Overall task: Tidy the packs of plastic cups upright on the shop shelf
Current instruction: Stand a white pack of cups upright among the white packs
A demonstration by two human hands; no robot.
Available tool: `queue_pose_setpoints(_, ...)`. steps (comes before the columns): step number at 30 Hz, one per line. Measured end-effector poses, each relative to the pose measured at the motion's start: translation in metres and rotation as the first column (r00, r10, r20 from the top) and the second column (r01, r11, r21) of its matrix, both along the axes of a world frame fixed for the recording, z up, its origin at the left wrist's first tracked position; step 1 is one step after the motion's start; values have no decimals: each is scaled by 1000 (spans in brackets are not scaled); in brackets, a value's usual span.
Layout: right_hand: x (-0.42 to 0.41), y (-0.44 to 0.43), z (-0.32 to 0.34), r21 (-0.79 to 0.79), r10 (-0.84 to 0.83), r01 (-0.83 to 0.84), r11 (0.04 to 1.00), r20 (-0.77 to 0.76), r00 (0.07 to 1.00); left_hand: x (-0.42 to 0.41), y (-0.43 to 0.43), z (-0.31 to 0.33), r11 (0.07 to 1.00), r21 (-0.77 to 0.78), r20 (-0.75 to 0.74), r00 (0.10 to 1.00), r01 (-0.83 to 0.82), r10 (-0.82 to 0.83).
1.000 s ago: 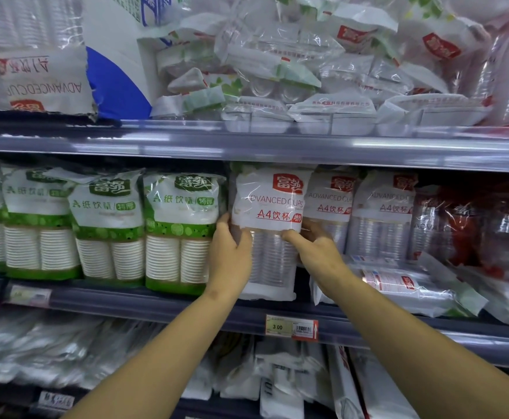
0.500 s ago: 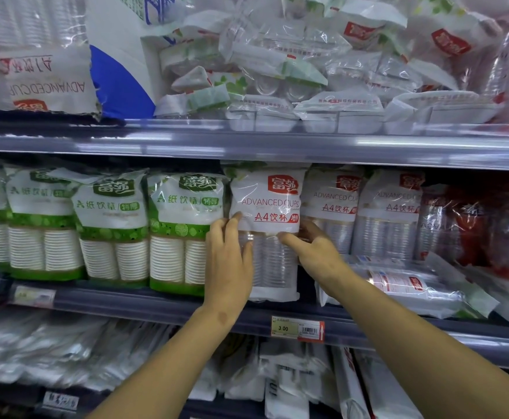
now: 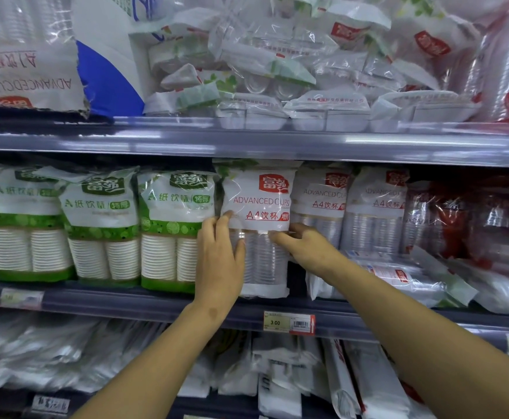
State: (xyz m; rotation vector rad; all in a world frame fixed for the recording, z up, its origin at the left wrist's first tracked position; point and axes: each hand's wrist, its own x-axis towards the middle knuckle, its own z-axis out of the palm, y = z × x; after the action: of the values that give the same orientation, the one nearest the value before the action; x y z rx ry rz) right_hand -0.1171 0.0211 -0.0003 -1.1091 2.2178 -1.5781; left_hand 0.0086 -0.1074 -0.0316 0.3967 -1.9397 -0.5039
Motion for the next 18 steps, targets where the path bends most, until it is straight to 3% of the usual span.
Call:
queue_pose_setpoints(9,-2,17,8,-10,-5,5,1000,39,999,9,-2,9,998,-57,38,999,-15,17)
queue_pose_setpoints(13,-3,29,10,-12,-55,55,998,-18,998,11,3,11,996,-86,36,999,-25,29)
queue_pose_setpoints(18,-6,61,24,-42,-121,119,992,-53,991,12,15,25,990,-125,-19,998,61,-63)
